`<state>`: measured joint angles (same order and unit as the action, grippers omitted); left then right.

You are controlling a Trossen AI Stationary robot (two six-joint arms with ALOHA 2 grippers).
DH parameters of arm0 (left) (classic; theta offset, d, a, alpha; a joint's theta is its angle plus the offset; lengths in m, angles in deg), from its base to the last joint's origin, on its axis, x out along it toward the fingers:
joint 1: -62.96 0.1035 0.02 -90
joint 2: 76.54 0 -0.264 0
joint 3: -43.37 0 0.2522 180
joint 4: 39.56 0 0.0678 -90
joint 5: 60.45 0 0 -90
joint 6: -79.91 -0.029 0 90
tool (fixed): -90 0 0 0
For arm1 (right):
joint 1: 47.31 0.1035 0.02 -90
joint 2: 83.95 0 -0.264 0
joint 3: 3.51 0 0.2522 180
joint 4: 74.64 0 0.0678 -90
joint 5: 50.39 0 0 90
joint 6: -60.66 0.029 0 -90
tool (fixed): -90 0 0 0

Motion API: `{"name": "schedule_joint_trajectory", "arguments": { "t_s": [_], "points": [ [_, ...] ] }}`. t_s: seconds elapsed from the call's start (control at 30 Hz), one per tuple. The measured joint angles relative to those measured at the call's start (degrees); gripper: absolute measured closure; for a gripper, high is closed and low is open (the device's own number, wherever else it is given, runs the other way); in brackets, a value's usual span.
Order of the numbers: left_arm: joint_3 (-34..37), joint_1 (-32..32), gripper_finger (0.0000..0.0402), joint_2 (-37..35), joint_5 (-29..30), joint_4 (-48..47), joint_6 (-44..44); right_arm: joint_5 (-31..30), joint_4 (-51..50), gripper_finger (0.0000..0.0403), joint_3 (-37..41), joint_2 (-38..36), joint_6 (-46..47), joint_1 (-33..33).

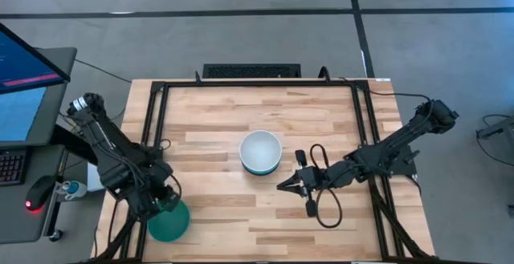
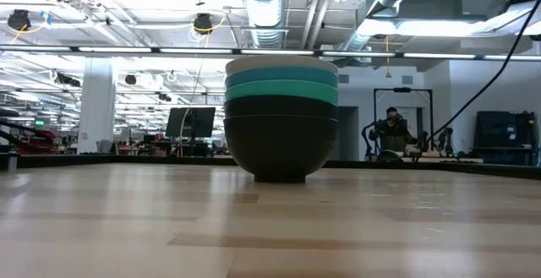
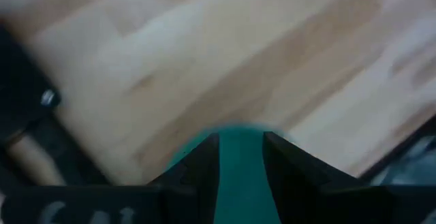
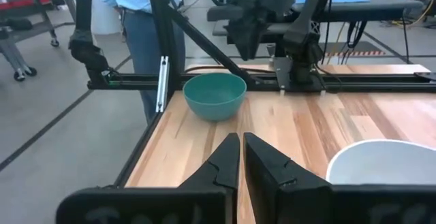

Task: Nest bowls inside each other
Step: Stack the green bowl on top of the white bowl

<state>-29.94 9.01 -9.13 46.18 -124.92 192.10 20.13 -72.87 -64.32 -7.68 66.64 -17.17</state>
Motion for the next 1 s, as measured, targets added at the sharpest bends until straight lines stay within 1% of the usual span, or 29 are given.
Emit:
{"name": "schedule_joint_trajectory", "arguments": {
  "t_s": [0.07, 0.17, 0.33, 0.43, 0.5, 0.63, 0.87, 1.0],
  "points": [
    [0.00, 0.00, 0.0298, 0.03, -4.90, 0.20, -3.60, 0.15, -0.02, 0.0359, 0.00, 0.00, 0.00, -0.35],
    [0.00, 0.00, 0.0298, 0.03, -8.78, 0.09, -8.73, 0.16, 0.07, 0.0359, 0.00, -0.15, 0.01, -1.13],
    [0.00, 0.00, 0.0298, 0.05, -10.19, -2.14, -14.69, 0.14, 0.33, 0.0359, 0.00, -0.22, 0.07, -2.42],
    [0.00, 0.00, 0.0298, 0.07, -10.55, -2.24, -21.04, 0.15, 0.35, 0.0359, 0.00, -0.22, 0.09, -2.60],
    [0.49, 0.02, 0.0298, 0.16, -11.54, -2.30, -23.67, 0.15, 0.37, 0.0359, 0.00, -0.22, 0.09, -2.60],
    [4.91, 0.02, 0.0298, 0.23, -14.39, 0.22, -24.17, 0.13, 0.37, 0.0359, 0.00, -0.22, 0.35, -2.61],
    [14.54, 0.11, 0.0298, 0.20, -15.82, 15.56, -26.11, -0.03, 0.37, 0.0359, 0.00, -0.22, 2.19, -3.43],
    [16.90, 0.11, 0.0298, 0.20, -16.53, 14.97, -26.69, -0.05, 0.39, 0.0359, 0.02, -0.22, 3.14, -4.23]
  ]
}}
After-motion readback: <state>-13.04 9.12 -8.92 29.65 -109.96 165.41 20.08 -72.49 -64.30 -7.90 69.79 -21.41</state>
